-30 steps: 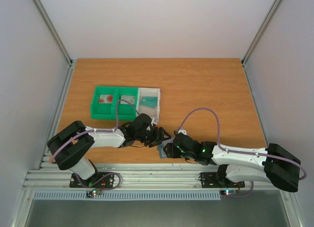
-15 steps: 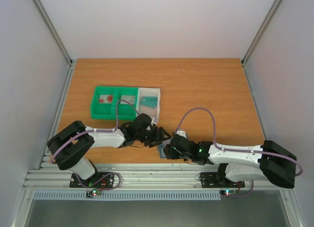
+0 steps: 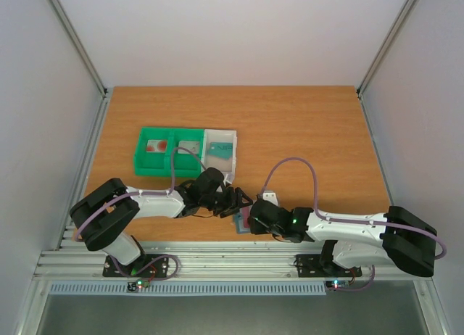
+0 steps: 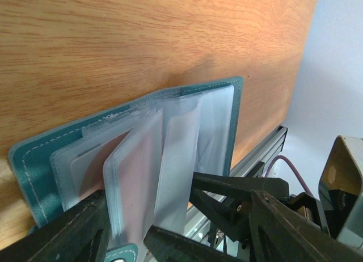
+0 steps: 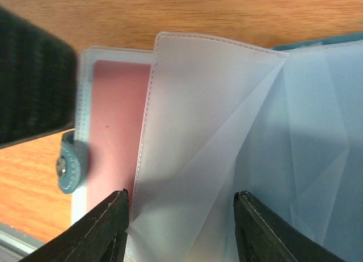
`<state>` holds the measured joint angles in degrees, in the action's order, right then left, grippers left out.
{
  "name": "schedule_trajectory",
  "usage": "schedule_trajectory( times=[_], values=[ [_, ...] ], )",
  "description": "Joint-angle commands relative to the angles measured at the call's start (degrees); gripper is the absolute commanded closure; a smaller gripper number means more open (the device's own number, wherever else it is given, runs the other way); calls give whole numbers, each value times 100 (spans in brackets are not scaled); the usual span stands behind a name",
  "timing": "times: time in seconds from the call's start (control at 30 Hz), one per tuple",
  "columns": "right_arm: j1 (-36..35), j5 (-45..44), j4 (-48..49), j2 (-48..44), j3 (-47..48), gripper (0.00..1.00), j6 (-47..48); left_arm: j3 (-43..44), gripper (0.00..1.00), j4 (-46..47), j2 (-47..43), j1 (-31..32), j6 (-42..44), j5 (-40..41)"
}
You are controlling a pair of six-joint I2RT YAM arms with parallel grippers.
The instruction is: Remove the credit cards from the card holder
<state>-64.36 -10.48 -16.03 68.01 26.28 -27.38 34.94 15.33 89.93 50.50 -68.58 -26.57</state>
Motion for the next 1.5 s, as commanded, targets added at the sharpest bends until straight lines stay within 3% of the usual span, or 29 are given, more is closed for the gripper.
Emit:
schedule_trajectory(
  times=[0.0,0.6,0.9,1.13,1.33,1.47],
  values=[
    [-55,-519,-469,-95,175,49,-43,169,34,313,-84,30,11,-2],
    [-57,-1703,-1919,-594,378,52,-256,112,34,282,-57,31,11,66],
    [-59,-2196,-3075,-859,932,57,-305,163,33,493,73,30,7,-5],
    [-59,-1501,-2442,-1297,914,70,212,155,31,571,190,1,-15,115],
    [-59,-518,-991,-1384,437,75,610,168,30,714,385,-40,-45,121],
    [-22,-649,-910,-1008,358,77,600,194,30,819,500,-63,-68,96]
  ],
)
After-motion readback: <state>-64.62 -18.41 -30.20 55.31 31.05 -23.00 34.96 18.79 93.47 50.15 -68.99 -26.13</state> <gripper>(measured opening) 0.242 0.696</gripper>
